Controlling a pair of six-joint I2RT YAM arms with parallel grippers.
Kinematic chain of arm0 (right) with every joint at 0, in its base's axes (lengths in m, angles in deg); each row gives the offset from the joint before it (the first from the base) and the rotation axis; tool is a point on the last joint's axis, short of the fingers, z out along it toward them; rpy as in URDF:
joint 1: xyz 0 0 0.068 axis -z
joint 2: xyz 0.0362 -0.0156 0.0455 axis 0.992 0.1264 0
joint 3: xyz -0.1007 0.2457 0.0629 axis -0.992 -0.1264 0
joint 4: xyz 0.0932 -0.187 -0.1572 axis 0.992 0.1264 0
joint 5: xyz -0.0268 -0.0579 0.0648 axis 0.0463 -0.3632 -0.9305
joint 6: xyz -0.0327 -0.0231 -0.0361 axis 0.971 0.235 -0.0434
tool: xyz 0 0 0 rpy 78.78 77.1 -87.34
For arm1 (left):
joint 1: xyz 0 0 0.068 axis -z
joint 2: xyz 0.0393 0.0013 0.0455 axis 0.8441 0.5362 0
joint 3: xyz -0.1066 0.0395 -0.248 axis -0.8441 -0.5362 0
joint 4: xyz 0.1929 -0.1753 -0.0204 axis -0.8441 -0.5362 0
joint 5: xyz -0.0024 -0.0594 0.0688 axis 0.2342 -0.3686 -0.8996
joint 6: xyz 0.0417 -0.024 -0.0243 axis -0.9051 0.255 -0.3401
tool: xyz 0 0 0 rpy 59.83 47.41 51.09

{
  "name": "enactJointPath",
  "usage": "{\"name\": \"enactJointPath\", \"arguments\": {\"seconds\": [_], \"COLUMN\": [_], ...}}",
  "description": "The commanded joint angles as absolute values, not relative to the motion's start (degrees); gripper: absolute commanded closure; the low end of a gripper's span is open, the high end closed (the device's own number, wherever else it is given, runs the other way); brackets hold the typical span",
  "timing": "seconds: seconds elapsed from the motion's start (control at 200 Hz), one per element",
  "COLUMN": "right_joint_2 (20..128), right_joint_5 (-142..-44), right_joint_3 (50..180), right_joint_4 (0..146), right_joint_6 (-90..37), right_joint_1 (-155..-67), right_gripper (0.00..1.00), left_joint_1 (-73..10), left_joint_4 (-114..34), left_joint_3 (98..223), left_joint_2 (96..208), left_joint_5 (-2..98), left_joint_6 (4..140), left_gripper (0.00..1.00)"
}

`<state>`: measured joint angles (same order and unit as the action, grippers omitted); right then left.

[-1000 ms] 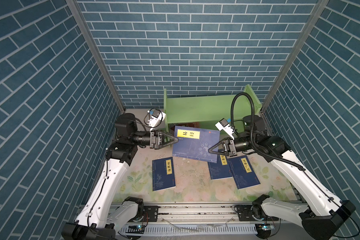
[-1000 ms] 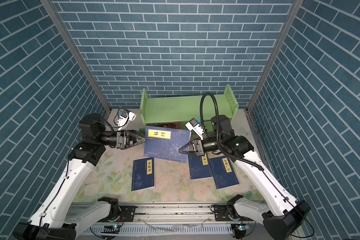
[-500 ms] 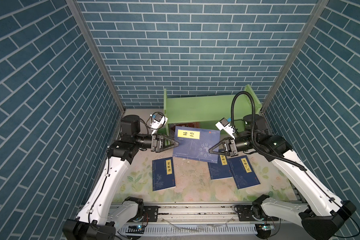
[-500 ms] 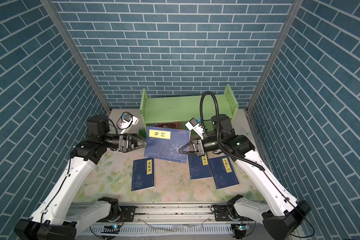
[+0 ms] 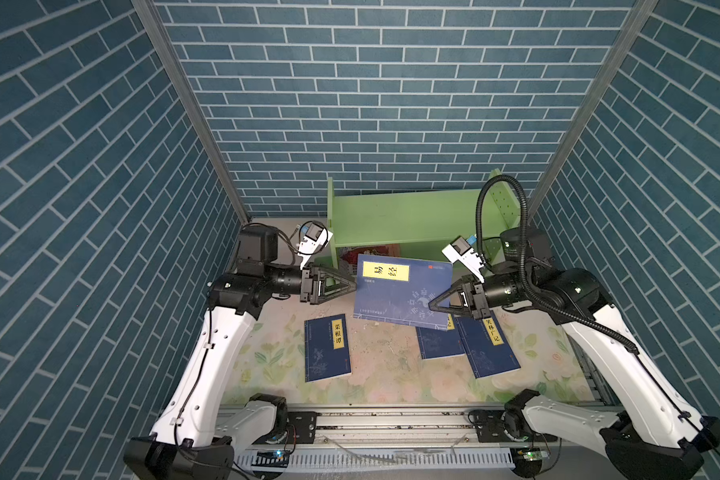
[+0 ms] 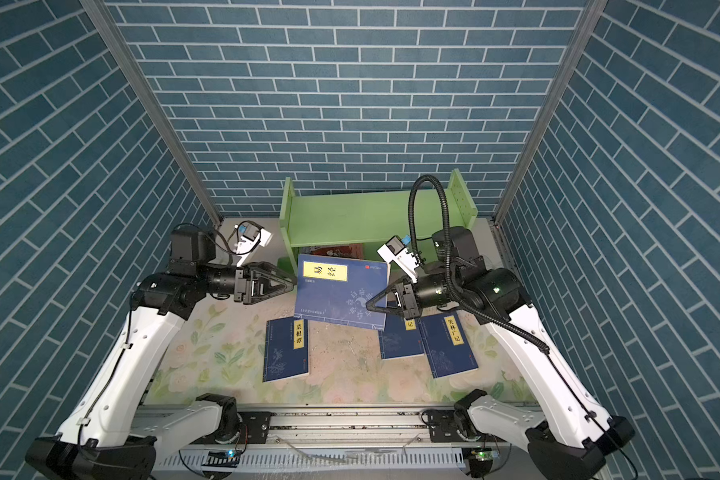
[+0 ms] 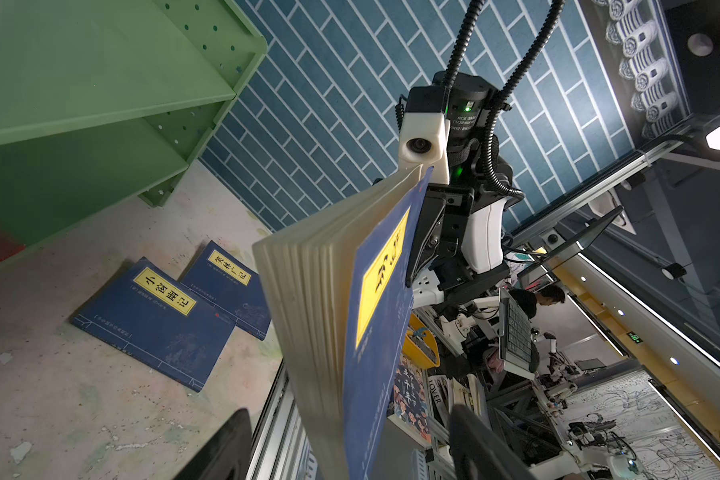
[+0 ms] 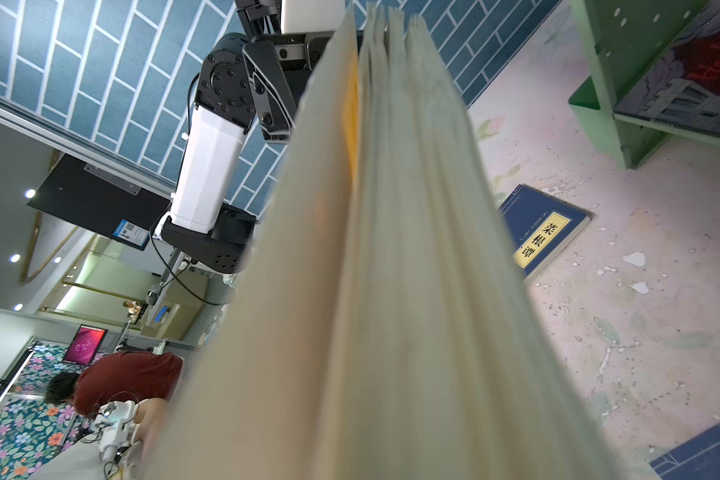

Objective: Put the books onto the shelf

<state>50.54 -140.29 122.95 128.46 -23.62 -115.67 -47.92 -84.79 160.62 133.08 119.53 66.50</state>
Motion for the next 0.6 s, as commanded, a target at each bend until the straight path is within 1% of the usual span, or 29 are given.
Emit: {"name": "enactJointPath", "arguments": {"seconds": [0.0,0.165,0.31,0.49,0.56,0.595], "right_joint_2": [49.45,51.0,52.12,54.45,54.93,55.12], "right_joint_5": [-139.6,-140.88,-143.57,-145.53,-146.18,-146.27], "right_joint_3": [126.27,126.74,125.88,126.24,125.84,125.74], "right_joint_4": [131.19,130.47,125.64,122.52,121.25,121.01], "right_joint_6": [-17.91,-18.04,-20.13,-21.25,-21.72,-21.78], "right_joint_1": [-115.34,-115.33,-115.35,-115.35,-115.35,-115.33], "right_gripper": [1.0,1.0,1.0,1.0,1.0,1.0], "left_joint_1": [-48.26,-48.0,-46.36,-44.78,-44.1,-43.84], "left_joint_4": [-87.78,-75.18,-74.51,-73.65,-73.56,-73.4], "left_joint_3": [161.55,157.68,156.87,159.16,160.18,160.56], "left_joint_2": [133.14,132.19,132.02,134.45,135.53,135.89], "left_joint_5": [119.46,125.19,126.14,125.08,125.25,125.2], "left_joint_6": [63.55,76.35,76.58,77.75,77.91,77.9], "left_gripper": [0.23,0.2,0.18,0.19,0.21,0.25]}}
